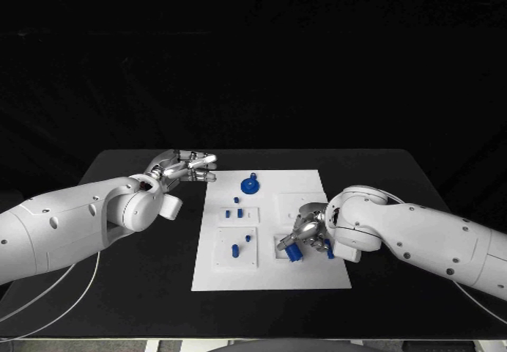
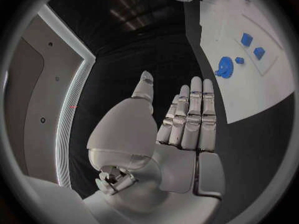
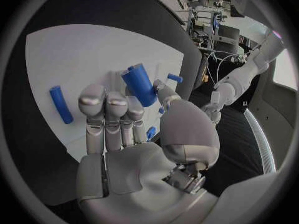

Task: Assemble the parts on the task board

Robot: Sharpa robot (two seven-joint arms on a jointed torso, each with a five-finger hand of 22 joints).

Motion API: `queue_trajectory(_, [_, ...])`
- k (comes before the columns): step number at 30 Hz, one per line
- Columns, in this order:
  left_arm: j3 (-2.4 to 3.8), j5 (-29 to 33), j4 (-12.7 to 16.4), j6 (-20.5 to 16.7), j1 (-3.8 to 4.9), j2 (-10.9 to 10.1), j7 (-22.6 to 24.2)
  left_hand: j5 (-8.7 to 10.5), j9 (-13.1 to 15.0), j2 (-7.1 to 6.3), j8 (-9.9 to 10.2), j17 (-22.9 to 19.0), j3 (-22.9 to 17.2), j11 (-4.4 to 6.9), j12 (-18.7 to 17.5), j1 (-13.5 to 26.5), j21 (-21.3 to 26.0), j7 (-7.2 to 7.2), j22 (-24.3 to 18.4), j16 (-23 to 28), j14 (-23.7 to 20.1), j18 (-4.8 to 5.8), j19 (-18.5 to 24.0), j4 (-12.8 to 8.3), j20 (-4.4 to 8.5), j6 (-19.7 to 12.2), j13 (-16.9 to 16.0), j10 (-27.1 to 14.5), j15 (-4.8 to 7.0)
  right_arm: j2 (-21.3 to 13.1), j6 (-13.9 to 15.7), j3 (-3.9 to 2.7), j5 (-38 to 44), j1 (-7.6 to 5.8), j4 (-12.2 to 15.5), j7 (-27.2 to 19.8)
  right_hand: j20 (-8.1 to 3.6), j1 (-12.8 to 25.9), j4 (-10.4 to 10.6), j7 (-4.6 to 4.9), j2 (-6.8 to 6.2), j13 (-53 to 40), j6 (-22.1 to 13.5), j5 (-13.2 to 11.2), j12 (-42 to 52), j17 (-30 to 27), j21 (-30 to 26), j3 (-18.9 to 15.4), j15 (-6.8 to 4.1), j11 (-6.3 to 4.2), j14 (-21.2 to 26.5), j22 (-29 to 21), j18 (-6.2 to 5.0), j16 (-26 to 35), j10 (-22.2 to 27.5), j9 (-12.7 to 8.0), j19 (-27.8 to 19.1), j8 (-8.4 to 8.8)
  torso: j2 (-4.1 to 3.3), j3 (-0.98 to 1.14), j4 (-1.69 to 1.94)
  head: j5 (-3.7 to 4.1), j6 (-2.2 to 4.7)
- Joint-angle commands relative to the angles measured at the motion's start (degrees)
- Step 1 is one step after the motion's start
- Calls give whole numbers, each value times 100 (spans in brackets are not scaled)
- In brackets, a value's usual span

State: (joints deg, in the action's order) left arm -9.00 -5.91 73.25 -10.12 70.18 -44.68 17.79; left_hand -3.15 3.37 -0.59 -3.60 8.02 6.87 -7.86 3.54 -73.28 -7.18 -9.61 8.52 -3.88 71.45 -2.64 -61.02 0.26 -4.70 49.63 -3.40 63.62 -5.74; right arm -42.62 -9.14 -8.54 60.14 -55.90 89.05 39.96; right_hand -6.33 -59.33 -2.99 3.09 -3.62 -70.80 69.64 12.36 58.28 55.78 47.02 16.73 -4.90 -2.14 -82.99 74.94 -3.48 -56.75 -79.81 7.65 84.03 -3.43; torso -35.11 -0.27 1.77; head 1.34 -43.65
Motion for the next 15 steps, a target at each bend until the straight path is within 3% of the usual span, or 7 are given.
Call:
queue_trajectory(1, [4, 33, 9, 100, -13, 11, 14, 1, 0, 61, 4, 4, 5, -1, -12, 18, -26, -10, -10, 14, -63, -7, 15, -16, -22, -22, -9, -50, -3, 36, -22, 10, 663, 0, -5, 57, -31, -90, 86, -139, 121, 6, 187, -81, -40, -5, -32, 19, -53, -63, -6, 582, 105, 25, -4, -16, 93, -21, -5, 1, 3, 3, 5])
queue_trajectory(7, [5, 29, 12, 112, -13, 9, -1, 0, 0, 66, 3, 3, 7, -3, -12, 37, -30, -13, -16, 15, -71, -8, 17, -7, -24, -38, -9, -59, -6, 120, 7, 36, 823, -4, -23, 34, -38, -114, 238, -147, 93, -5, 217, -160, -43, 3, -45, 11, -59, -71, -11, 582, 112, 30, -18, 2, 102, -21, -7, -2, 4, 4, 6])
queue_trajectory(15, [5, 14, 19, 157, -13, 5, -47, 2, -1, 68, 4, 4, 8, -7, -11, 62, -41, -15, -36, 14, -78, -12, 25, 6, -28, -50, -9, -71, -9, 234, -49, 117, 879, -6, -128, 21, -43, -12, 370, -151, 171, -11, 230, -255, -41, 20, -21, -7, -64, -80, -14, 589, 115, 15, -24, 6, 110, -20, -13, 4, 10, -11, 15])
